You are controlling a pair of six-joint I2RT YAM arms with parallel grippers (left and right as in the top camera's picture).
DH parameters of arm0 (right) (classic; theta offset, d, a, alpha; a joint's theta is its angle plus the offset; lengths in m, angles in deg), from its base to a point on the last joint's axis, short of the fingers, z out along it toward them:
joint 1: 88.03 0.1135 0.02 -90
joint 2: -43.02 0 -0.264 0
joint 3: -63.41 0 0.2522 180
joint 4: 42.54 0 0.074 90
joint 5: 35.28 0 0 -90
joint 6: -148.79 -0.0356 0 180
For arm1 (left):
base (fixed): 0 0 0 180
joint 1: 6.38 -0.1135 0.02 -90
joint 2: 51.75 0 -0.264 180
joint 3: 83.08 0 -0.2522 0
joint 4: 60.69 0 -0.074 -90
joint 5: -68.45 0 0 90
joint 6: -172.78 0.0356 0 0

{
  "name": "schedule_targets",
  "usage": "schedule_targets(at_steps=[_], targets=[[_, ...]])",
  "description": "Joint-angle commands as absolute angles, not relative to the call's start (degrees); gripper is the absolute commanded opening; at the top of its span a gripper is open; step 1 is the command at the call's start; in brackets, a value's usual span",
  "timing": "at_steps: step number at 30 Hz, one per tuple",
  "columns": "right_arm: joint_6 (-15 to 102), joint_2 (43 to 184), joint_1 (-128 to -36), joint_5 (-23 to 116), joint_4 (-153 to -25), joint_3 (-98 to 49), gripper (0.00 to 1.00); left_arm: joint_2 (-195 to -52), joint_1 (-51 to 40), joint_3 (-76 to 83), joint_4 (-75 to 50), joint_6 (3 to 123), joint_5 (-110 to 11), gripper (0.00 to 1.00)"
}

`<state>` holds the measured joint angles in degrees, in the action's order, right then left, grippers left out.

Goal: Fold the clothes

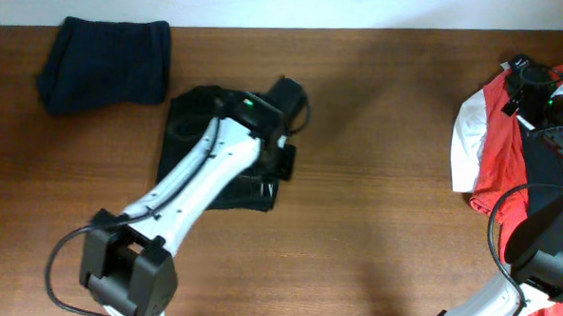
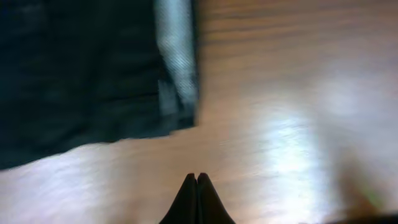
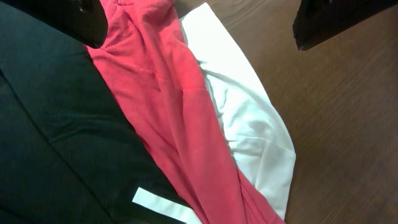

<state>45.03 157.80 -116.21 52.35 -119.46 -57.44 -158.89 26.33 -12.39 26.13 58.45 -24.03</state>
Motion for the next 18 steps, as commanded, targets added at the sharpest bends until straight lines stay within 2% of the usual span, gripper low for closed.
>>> schedule_targets(at_steps=[1,4,12,18], targets=[[44.33,156.75,-116.17,52.85,-119.48,-58.14,0.99,-159.85,21.54,-8.72,25.50,56.50,-19.64,0.01],[44.33,156.75,-116.17,52.85,-119.46,-58.14,0.99,-159.96,21.17,-0.94,19.60,55.21,-19.86,0.01],[44.33,156.75,-116.17,52.85,-119.48,-58.14,0.99,-160.83,21.26,14.45,-5.45,55.19,-22.72,0.00],[44.33,156.75,-116.17,52.85,-119.48,-58.14,0.99,-160.83,23.70,15.83,-7.18,53.73,-29.28,0.00]])
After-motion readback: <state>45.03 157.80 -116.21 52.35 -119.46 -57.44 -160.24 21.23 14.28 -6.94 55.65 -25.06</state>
